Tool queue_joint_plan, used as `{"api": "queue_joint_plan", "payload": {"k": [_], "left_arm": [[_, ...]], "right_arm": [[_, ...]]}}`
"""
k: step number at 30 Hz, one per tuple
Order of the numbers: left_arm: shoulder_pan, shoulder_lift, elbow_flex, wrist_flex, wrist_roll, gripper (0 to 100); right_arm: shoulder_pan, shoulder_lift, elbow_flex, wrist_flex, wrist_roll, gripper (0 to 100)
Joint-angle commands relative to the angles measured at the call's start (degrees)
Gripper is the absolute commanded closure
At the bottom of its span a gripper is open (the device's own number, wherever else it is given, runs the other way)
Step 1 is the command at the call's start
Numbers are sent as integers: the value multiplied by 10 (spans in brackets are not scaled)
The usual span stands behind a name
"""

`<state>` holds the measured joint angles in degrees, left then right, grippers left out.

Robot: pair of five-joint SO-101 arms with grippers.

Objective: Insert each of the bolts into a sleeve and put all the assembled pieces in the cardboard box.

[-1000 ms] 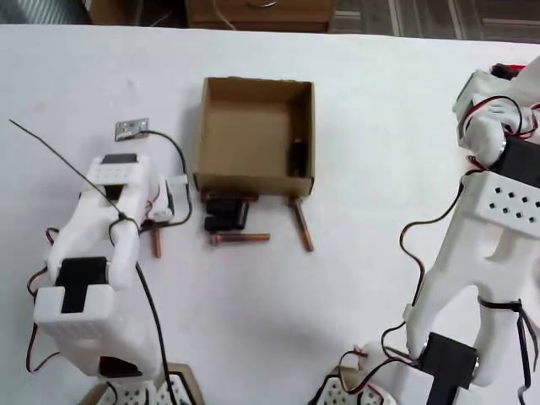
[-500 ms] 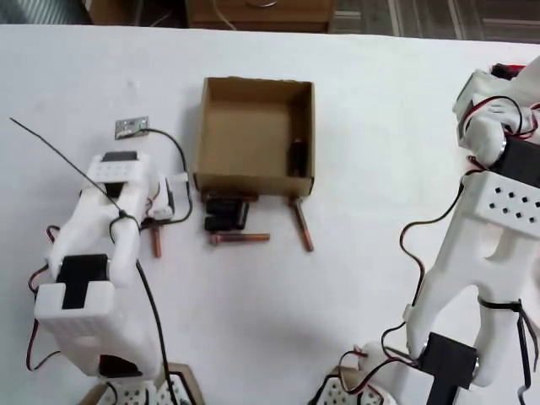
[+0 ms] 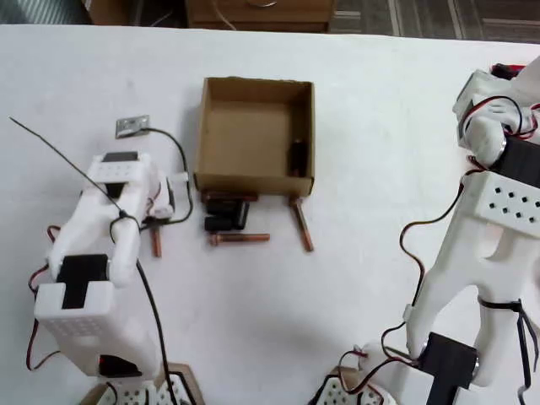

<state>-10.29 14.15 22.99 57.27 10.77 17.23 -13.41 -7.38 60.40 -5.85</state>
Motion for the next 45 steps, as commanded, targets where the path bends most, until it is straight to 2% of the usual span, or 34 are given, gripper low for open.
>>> {"api": "queue_joint_plan", "payload": {"k": [1,8,11,18,20,23,26,29,32,37,40,45], "left_arm": [[11,2,-21,-33,1,970],[11,-8,-36,-22,1,976],[11,-43,-90,46,2,976],[37,-223,-257,279,2,976],[59,-288,-281,313,2,976],[99,-386,-275,318,4,976],[115,-476,-215,260,56,976],[115,-569,-113,170,94,975],[118,-660,24,71,85,975],[117,-819,252,-180,83,975],[122,-898,338,-314,83,975],[152,-923,320,-339,86,975]], "right_arm": [[2,-8,-35,2,-5,977],[2,-8,-35,2,-5,977],[1,-9,-35,8,-5,977],[-41,-39,-29,32,-5,976],[-61,-52,-27,46,-5,976],[-92,-72,7,42,-4,976],[-133,-99,63,15,-4,976],[-173,-149,147,-36,-4,976],[-200,-224,259,-124,-4,976],[-248,-355,458,-305,1,976],[-295,-388,520,-360,2,976],[-364,-390,570,-424,2,975]]}}
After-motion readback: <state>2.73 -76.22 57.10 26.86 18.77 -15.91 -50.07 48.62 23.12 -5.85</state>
